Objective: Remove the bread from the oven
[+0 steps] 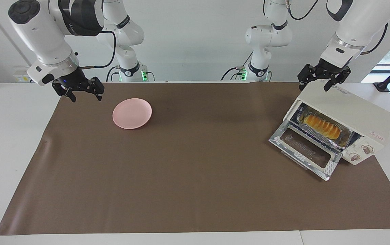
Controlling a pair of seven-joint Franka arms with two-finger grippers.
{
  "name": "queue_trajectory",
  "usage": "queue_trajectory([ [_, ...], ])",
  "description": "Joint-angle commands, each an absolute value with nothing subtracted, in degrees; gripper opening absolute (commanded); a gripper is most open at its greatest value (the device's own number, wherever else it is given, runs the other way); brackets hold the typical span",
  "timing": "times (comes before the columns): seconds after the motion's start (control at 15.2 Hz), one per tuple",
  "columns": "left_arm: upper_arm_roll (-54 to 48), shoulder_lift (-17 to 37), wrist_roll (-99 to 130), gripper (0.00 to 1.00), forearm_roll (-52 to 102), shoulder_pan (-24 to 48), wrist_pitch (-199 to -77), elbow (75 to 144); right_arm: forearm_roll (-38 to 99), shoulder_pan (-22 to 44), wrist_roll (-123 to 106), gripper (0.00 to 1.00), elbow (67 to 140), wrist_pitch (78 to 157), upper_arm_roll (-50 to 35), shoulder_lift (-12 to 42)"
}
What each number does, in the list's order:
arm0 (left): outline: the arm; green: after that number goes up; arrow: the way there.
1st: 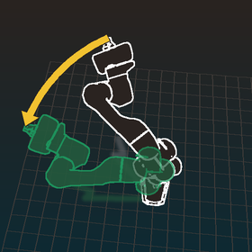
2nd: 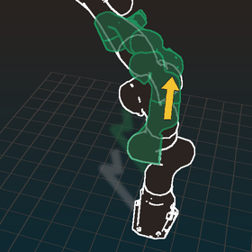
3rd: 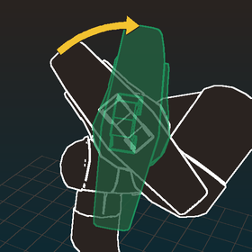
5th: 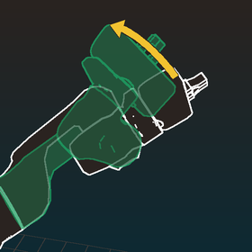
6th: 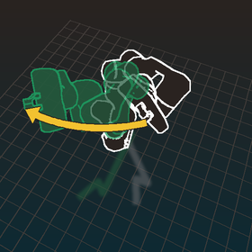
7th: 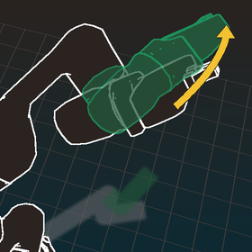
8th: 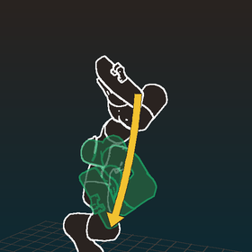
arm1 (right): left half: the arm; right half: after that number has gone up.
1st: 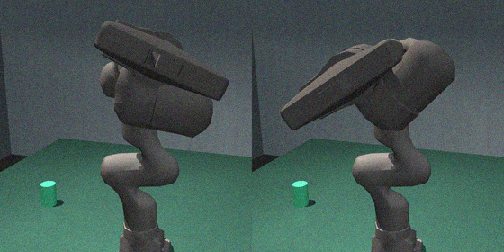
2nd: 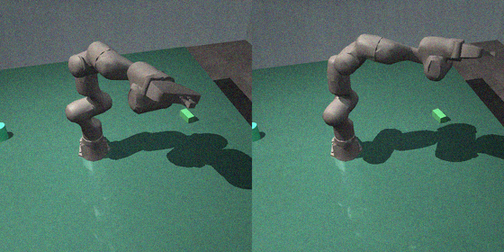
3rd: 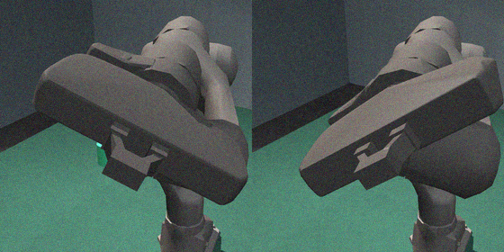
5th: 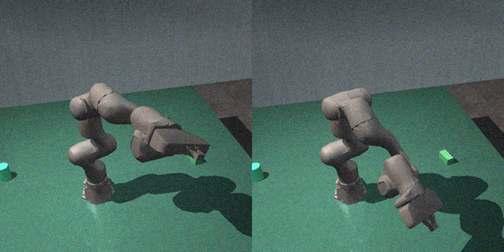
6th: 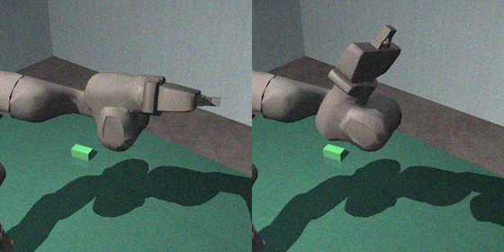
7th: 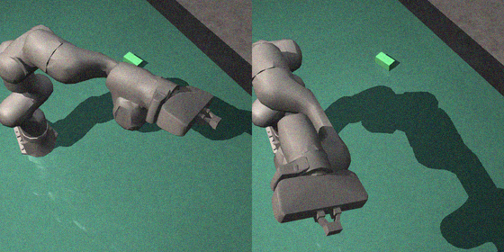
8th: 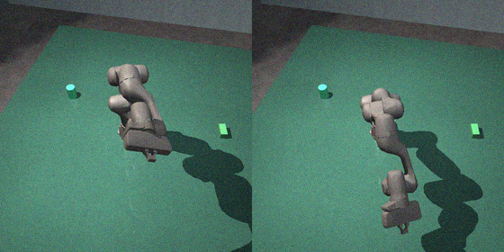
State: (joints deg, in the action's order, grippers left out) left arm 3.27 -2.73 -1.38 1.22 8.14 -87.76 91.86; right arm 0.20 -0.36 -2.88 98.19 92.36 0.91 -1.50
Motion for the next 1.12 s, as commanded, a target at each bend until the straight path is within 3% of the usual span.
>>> queue_trajectory([
  [0.0,3.08,-2.9,-2.29,1.0,2.11,7.56,-88.68,92.46,-0.88,-1.05,-3.95,1.0,98.17,91.85,0.35,-1.93],
  [1.05,3.78,-2.64,-1.76,1.0,1.58,7.48,-87.01,92.37,-0.79,-1.05,-3.96,1.0,98.17,91.85,0.35,-1.93],
])
